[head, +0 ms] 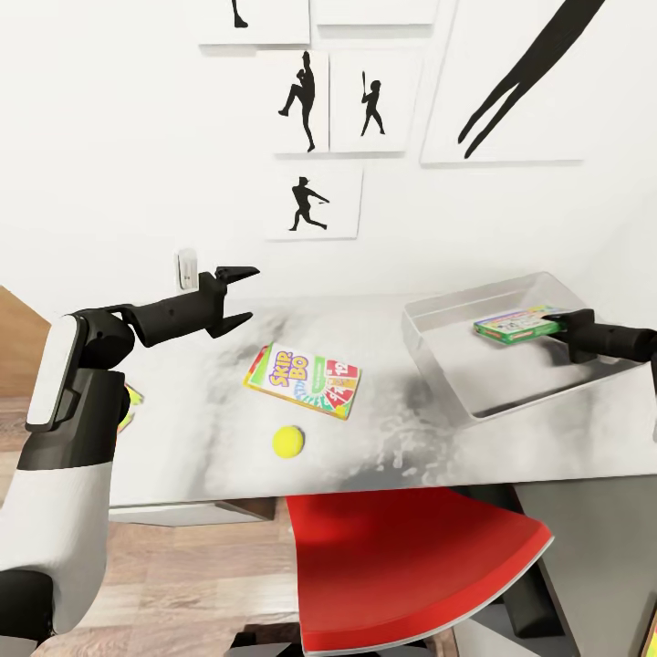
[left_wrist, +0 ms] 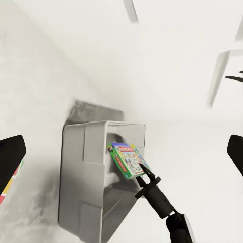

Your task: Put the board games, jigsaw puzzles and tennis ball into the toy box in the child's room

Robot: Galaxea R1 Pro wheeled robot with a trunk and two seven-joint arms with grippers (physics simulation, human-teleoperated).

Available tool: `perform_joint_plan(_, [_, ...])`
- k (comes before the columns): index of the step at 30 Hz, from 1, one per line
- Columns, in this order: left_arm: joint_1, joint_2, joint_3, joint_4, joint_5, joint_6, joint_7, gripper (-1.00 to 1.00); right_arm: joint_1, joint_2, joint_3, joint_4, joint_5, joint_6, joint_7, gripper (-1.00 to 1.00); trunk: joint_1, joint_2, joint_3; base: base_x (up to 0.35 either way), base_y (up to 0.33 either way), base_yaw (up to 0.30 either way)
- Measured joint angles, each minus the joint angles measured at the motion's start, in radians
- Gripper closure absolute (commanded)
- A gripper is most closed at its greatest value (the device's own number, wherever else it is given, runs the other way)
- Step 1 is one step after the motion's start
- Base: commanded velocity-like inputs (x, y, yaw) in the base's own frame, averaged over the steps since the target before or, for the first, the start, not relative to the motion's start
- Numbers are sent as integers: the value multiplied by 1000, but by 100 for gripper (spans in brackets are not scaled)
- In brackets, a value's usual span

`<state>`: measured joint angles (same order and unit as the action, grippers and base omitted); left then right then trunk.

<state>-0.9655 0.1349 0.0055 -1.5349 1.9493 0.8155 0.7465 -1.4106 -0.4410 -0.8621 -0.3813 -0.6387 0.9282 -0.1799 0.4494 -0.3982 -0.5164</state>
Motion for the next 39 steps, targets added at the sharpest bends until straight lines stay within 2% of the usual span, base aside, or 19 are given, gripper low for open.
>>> perform_joint_plan(8, [0,0,0,0,0,0,0,-100,0,-1,-1,1,0,-10,0,100,0,0,0,0,0,0])
perform_joint_plan(9, [0,0,0,0,0,0,0,-100,0,-1,-1,1,0,-10,0,-100,0,0,0,0,0,0])
perform_joint_plan(39, [1,0,-1,0,-2,0,0,-100,-2,-5,-3,-7,-1,-13,1,-100,0,0,0,0,0,0])
